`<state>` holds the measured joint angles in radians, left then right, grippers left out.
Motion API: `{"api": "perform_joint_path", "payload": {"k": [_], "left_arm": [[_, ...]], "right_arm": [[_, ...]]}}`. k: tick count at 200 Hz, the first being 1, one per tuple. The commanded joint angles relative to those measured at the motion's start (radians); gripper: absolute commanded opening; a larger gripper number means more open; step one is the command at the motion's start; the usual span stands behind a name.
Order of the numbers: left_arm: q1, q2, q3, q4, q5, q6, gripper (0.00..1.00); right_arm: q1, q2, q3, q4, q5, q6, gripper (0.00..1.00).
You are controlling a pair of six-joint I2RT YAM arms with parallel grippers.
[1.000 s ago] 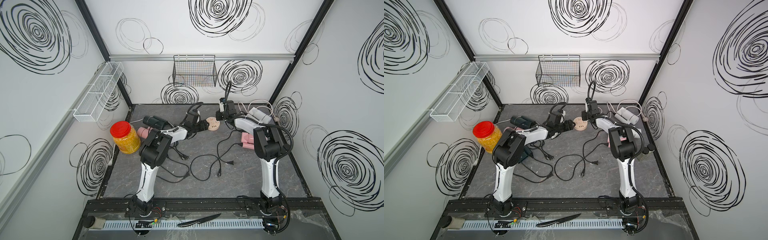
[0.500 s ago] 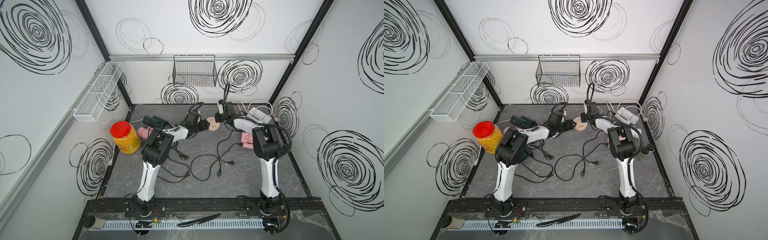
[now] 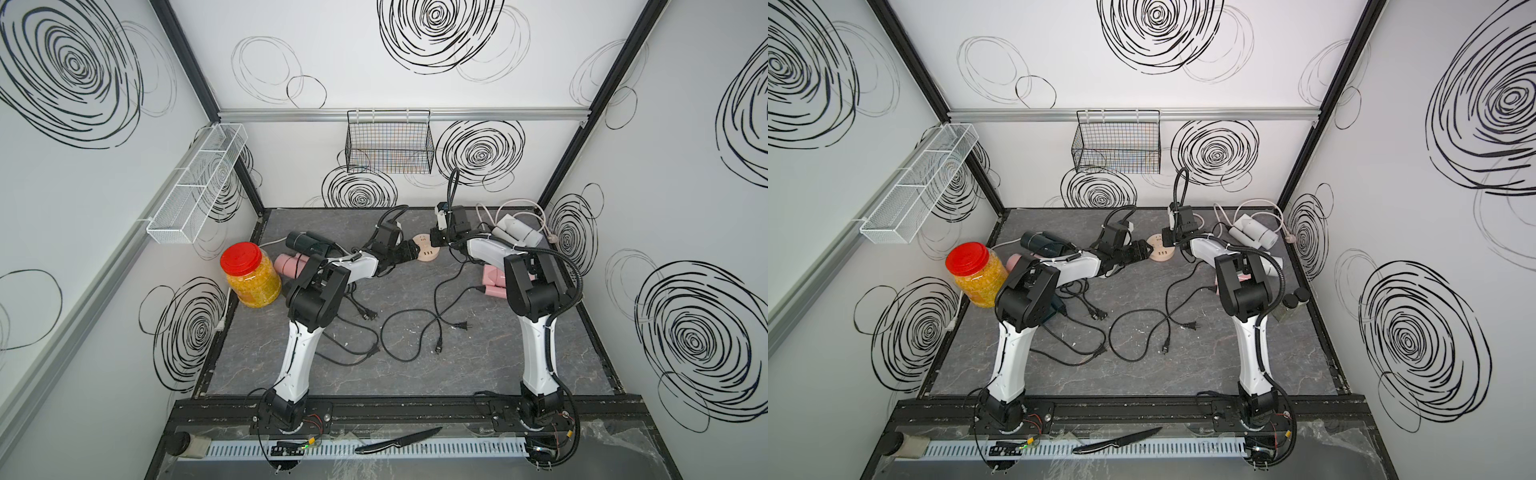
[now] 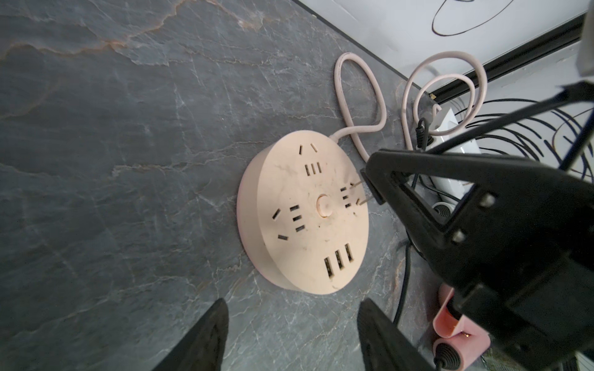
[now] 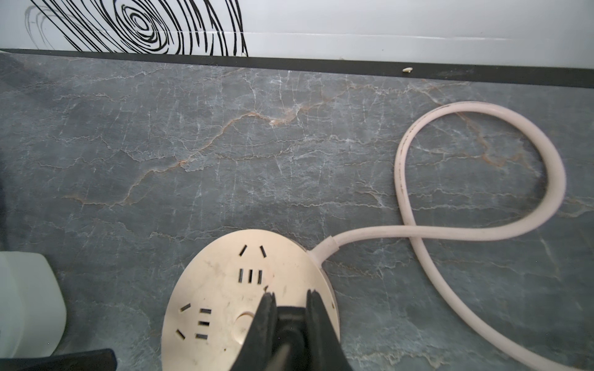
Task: Charge the blow dryers
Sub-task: Insert the plug into the socket.
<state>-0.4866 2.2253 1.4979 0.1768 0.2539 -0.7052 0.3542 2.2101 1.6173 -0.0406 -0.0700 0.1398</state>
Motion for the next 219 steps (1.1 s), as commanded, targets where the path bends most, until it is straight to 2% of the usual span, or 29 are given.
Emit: {"api": "perform_joint_path", "payload": {"k": [1,60,144,219], "left_arm": [[-0.008,0.012,0.031,0.012,0.011,-0.008,0.67],[-0.008,0.016,0.037,0.009,0.012,-0.007,0.67],[-0.011,0.028,0.048,0.005,0.015,-0.011,0.67],[-0.011,0.025,0.044,0.006,0.019,-0.014,0.67]], "right_arm": [[-0.001,0.034,-0.002,0.002,0.003,0.009,0.1],[0.005,0.048,0.004,-0.004,0.01,0.005,0.1],[0.059,0.035,-0.045,0.023,0.135,-0.031,0.1],[0.067,0.021,-0.072,-0.033,0.149,0.029,0.1]]}}
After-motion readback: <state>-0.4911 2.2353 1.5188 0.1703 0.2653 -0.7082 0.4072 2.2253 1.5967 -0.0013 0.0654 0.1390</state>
